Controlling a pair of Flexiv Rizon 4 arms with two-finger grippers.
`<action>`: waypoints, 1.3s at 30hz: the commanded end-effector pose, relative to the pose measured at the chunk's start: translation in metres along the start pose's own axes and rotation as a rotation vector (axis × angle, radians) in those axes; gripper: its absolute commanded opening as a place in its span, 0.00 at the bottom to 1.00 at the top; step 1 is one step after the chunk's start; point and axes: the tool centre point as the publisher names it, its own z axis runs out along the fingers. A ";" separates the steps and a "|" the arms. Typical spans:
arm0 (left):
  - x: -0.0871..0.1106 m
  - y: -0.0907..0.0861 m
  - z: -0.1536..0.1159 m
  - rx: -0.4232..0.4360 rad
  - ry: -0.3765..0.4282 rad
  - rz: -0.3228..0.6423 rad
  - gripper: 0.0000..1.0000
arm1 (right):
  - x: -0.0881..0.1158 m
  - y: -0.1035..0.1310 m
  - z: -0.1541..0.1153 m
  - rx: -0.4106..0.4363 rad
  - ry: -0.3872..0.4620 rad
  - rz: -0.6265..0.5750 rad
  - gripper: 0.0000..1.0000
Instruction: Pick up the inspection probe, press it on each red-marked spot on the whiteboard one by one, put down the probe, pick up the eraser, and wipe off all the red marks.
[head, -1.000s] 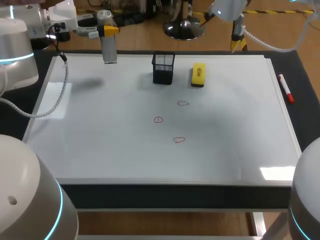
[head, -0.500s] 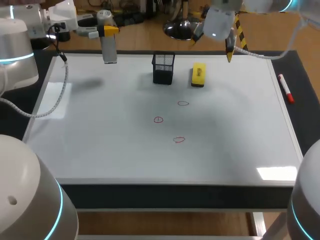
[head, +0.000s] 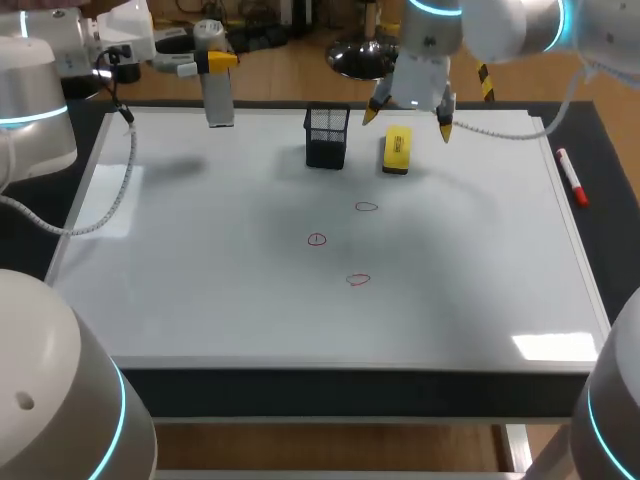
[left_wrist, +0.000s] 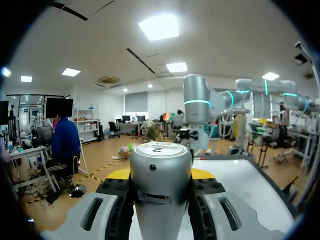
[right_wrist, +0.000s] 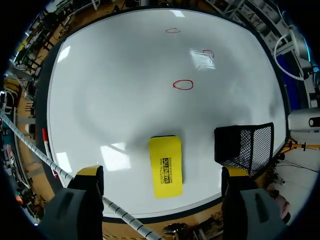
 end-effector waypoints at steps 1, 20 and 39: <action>0.000 -0.001 0.000 0.002 0.000 0.001 0.00 | -0.005 -0.005 0.011 -0.001 0.013 -0.015 1.00; 0.000 -0.001 0.000 0.002 0.000 0.001 0.00 | -0.003 -0.022 0.034 -0.042 0.064 -0.059 1.00; 0.000 -0.001 0.000 0.002 0.000 0.001 0.00 | -0.002 -0.026 0.043 -0.071 0.086 -0.087 0.25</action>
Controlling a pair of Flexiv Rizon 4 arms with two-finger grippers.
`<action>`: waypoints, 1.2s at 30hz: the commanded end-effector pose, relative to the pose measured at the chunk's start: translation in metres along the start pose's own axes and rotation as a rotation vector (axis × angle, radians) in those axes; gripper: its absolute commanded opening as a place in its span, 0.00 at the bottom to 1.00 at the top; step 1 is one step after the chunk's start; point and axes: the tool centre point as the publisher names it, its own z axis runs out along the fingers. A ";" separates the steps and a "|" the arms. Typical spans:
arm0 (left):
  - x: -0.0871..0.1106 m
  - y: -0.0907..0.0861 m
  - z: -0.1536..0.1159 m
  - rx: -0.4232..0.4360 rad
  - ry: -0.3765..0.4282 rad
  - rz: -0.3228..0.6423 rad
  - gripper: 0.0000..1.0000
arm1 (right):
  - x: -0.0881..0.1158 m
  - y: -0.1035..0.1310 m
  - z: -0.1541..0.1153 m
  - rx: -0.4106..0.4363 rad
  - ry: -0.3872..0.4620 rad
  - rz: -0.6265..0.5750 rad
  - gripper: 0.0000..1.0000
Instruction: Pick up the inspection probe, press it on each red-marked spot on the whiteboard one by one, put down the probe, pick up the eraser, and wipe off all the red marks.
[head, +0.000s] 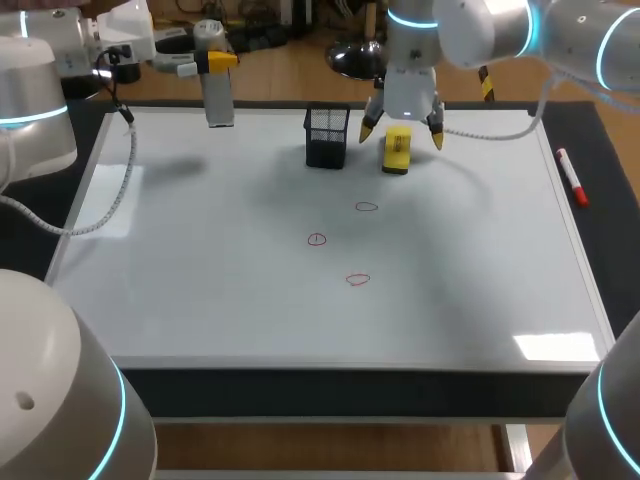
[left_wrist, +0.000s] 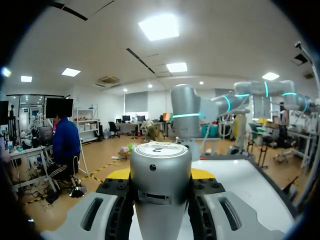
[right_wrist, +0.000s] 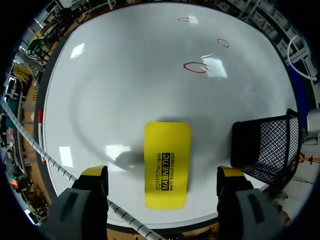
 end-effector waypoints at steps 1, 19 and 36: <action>0.000 -0.001 0.000 0.002 0.000 0.001 0.00 | 0.002 -0.003 -0.002 -0.009 0.006 0.000 0.00; 0.000 -0.001 0.000 0.002 0.000 0.001 0.00 | 0.057 -0.004 -0.037 0.021 -0.056 0.227 0.00; 0.000 -0.001 0.000 0.002 0.000 0.001 0.00 | 0.173 0.031 -0.049 0.059 -0.021 0.604 0.00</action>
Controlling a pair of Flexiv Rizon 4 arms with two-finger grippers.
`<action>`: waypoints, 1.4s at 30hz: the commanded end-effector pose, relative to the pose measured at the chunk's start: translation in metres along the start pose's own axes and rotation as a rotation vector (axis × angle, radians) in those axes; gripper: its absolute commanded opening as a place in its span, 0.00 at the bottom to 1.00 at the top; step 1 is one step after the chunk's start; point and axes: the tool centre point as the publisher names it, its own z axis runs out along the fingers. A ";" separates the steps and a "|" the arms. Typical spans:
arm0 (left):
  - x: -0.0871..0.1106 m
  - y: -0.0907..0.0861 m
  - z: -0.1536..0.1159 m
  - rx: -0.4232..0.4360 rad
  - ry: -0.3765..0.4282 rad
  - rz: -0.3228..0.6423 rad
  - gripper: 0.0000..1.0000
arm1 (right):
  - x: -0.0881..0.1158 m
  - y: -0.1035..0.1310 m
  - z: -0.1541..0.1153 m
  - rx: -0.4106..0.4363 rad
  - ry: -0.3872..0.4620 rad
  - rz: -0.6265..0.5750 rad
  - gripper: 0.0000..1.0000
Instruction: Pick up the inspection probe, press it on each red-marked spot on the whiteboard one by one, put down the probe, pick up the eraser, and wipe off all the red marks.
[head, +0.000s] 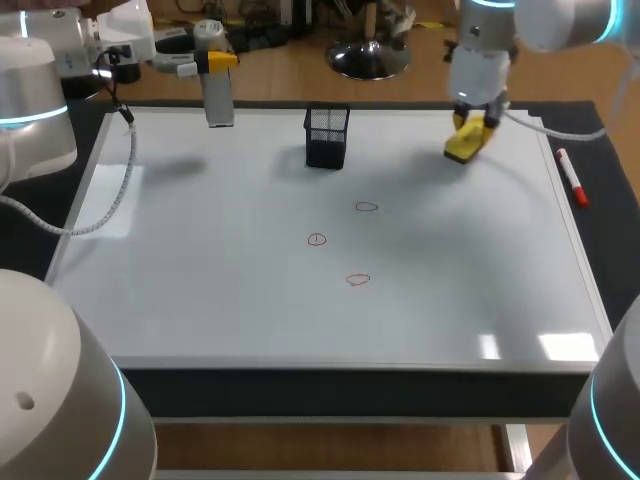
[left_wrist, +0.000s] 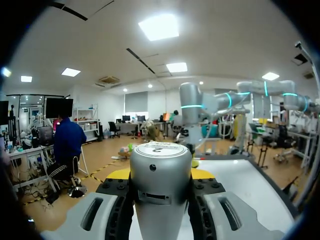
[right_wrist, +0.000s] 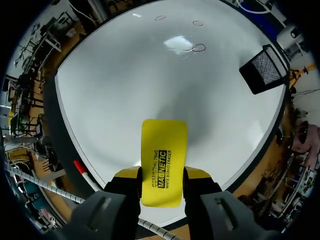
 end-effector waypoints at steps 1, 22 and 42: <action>0.000 -0.001 0.000 0.002 0.000 0.001 0.00 | 0.043 0.004 -0.006 0.015 -0.034 0.022 0.00; 0.000 -0.001 0.000 0.002 0.000 0.001 0.00 | 0.082 0.003 -0.006 0.001 -0.046 0.160 0.00; 0.008 0.002 0.003 0.013 0.021 0.006 0.00 | 0.082 0.003 -0.006 0.001 -0.046 0.160 0.00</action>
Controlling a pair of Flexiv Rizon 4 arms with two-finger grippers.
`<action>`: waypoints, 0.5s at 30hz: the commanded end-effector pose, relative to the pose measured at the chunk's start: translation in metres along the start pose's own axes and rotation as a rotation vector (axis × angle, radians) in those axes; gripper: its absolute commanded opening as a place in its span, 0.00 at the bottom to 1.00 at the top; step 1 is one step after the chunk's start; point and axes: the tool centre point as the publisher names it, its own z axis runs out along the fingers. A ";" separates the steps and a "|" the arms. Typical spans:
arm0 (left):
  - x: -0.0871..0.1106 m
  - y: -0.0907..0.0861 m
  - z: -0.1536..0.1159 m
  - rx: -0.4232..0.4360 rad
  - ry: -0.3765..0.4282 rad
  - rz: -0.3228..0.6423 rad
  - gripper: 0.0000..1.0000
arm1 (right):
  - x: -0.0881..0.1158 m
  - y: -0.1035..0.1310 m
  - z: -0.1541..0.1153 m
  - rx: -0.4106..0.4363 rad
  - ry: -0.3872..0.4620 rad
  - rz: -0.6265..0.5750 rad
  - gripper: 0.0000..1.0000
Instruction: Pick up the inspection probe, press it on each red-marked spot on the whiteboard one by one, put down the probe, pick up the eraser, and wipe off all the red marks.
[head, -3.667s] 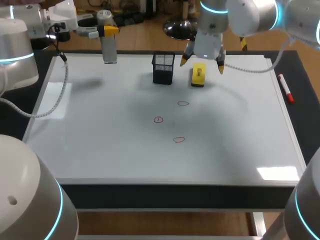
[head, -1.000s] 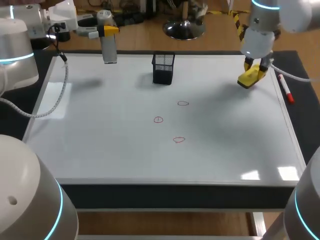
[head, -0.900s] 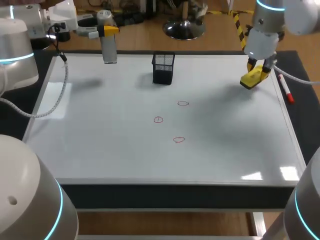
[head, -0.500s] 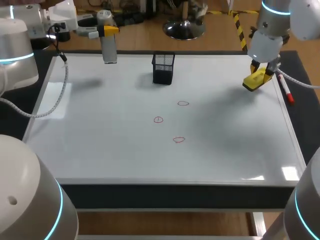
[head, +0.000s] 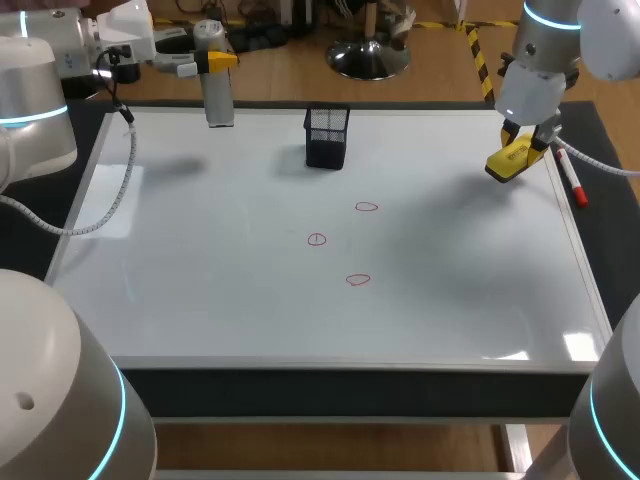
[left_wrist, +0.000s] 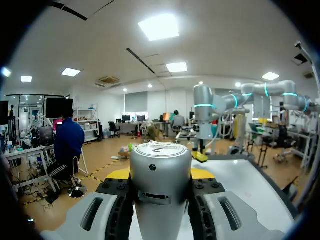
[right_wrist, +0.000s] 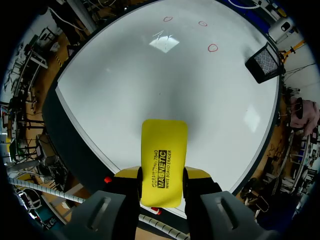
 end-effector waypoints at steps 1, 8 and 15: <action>0.011 0.004 0.004 0.003 0.028 0.006 0.00 | 0.000 -0.001 -0.001 0.002 0.004 -0.002 0.00; 0.047 0.002 0.015 -0.019 0.125 0.035 0.00 | 0.000 -0.001 -0.001 0.002 0.004 -0.002 0.00; 0.092 -0.012 0.025 -0.011 0.218 0.073 0.00 | 0.000 -0.001 -0.001 0.002 0.004 -0.002 0.00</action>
